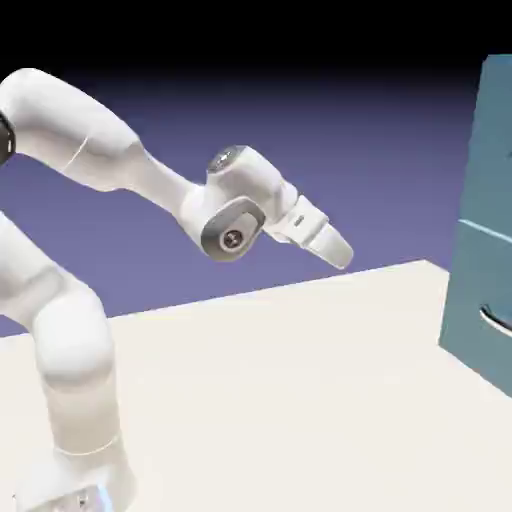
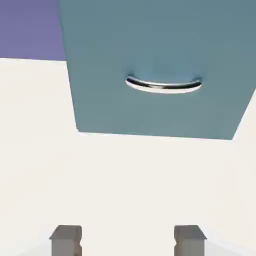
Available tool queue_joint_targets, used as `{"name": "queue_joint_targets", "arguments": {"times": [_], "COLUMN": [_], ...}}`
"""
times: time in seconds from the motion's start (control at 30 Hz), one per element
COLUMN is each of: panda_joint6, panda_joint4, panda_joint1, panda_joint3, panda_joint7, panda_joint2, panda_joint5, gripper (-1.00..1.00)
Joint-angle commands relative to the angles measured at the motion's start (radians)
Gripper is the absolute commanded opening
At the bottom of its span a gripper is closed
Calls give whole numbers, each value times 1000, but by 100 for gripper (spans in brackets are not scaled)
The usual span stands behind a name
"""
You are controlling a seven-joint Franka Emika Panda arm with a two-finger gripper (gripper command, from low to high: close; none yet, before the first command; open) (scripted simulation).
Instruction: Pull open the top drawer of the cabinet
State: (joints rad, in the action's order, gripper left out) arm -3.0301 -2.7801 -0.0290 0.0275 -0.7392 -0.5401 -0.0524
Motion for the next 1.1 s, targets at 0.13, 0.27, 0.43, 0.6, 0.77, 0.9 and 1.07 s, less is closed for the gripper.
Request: {"name": "queue_joint_targets", "arguments": {"times": [0.13, 0.27, 0.43, 0.6, 0.77, 0.9, 1.07], "panda_joint6": [28, 51, 80, 108, 137, 159, 188], "panda_joint4": [124, 223, 347, 471, 594, 693, 817], "panda_joint1": [-70, -127, -197, -267, -338, -394, -464], "panda_joint3": [114, 205, 319, 434, 548, 639, 753], "panda_joint7": [7, 13, 21, 28, 35, 41, 48], "panda_joint2": [124, 223, 347, 471, 595, 695, 819], "panda_joint5": [-218, -391, -609, -826, -1044, -1218, -1435], "gripper": [0, 0, 0, 0, 0, 0, 0]}}
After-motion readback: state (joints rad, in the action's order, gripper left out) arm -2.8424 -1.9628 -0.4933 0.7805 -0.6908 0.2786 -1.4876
